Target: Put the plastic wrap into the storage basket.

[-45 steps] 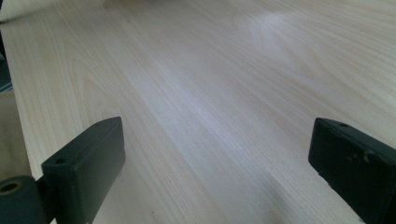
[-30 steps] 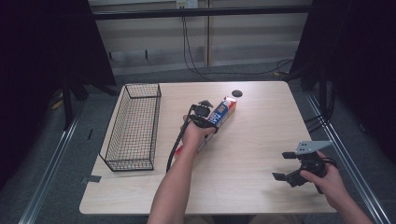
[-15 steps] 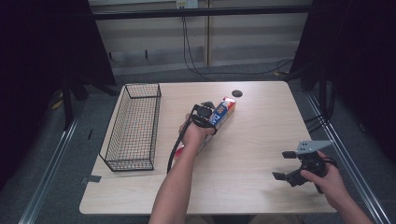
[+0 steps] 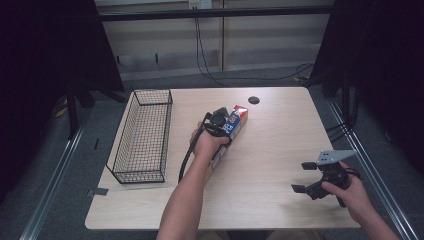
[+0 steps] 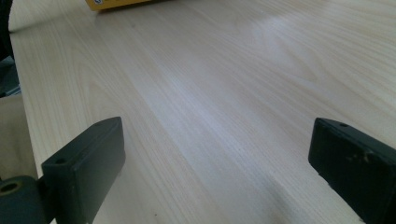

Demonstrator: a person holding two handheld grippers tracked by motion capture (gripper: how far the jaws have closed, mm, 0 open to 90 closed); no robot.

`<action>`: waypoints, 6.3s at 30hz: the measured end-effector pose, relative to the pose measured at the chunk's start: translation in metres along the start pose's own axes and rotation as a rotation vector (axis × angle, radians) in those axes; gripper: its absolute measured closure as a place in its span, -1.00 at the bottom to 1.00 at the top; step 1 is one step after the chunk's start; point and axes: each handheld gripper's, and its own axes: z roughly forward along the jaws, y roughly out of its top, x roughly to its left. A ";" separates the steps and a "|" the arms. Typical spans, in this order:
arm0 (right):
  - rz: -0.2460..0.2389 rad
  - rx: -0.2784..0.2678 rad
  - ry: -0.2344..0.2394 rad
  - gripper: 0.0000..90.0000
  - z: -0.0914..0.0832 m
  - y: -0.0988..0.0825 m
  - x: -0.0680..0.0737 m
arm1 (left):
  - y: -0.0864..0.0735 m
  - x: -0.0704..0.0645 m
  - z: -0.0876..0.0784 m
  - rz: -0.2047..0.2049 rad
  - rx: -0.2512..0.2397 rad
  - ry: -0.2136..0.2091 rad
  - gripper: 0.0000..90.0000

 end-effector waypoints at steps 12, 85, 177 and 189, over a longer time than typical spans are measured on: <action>-0.001 0.000 -0.002 -0.92 0.000 0.000 0.000 | 0.004 0.001 -0.026 -0.036 0.035 -0.015 -0.04; -0.007 -0.002 0.001 -0.92 0.003 0.002 0.003 | -0.013 0.053 -0.123 -0.275 -0.034 0.053 -0.04; -0.018 0.009 0.008 -0.92 0.007 0.005 0.004 | -0.072 0.137 -0.159 -0.487 -0.068 0.186 -0.04; -0.018 0.013 0.006 -0.92 0.008 0.005 0.004 | -0.077 0.142 -0.159 -0.504 -0.071 0.189 -0.04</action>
